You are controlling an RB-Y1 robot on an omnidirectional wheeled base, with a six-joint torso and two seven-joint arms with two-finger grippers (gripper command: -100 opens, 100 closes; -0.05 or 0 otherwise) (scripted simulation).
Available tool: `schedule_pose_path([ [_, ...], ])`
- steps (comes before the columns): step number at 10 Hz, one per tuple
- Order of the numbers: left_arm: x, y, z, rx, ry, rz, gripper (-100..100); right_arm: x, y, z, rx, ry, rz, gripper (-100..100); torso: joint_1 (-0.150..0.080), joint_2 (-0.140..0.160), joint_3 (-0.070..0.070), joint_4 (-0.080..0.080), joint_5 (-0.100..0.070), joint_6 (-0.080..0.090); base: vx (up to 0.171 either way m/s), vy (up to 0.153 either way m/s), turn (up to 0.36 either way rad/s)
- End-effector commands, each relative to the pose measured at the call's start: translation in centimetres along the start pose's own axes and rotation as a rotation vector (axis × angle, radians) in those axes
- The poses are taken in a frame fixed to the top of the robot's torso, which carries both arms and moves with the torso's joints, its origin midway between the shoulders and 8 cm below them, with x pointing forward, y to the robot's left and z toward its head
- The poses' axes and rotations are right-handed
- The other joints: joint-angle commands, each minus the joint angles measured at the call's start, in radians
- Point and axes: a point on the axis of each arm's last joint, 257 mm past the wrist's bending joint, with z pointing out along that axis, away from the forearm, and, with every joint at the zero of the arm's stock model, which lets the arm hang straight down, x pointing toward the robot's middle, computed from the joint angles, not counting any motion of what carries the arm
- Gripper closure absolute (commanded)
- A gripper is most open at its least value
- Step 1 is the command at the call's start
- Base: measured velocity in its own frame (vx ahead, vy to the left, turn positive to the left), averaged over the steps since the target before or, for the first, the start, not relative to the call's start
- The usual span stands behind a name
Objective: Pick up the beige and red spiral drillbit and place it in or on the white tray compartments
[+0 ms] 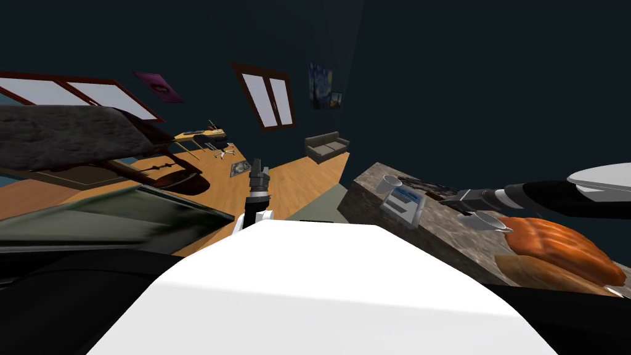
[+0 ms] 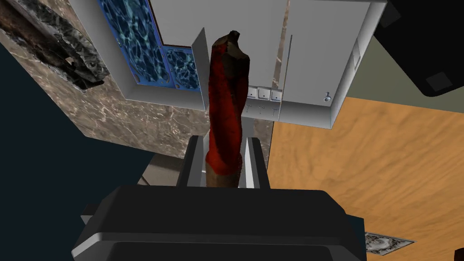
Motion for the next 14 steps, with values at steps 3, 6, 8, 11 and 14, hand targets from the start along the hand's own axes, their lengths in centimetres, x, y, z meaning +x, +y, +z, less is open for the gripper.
schedule_pose_path([
  [3,0.0,0.0,0.0,0.000,0.000,0.000,0,2.9,3.8,1.6,-0.105,0.059,-0.021,100,-0.001,0.001,0.001,0.000,-0.001,0.000,0.171,-0.091,0.093],
  [6,0.0,0.0,0.0,0.000,0.000,0.000,0,4.0,5.3,2.2,-0.144,0.077,-0.027,100,0.000,0.006,0.003,0.000,-0.001,0.000,0.095,-0.059,0.040],
  [8,0.0,0.0,0.0,0.000,0.000,0.000,0,4.4,6.0,2.4,-0.159,0.084,-0.026,100,0.004,0.010,0.005,0.001,0.001,0.001,0.049,-0.024,0.024],
  [11,0.0,0.0,0.0,0.000,0.000,0.000,0,4.5,6.1,2.5,-0.162,0.085,-0.027,-100,0.006,0.014,0.008,0.002,0.002,0.001,0.002,-0.001,0.000],
  [14,0.0,0.0,0.0,0.000,0.000,0.000,0,4.5,6.1,2.5,-0.162,0.085,-0.027,0,0.007,0.015,0.008,0.003,0.002,0.001,0.000,0.000,0.000],
])
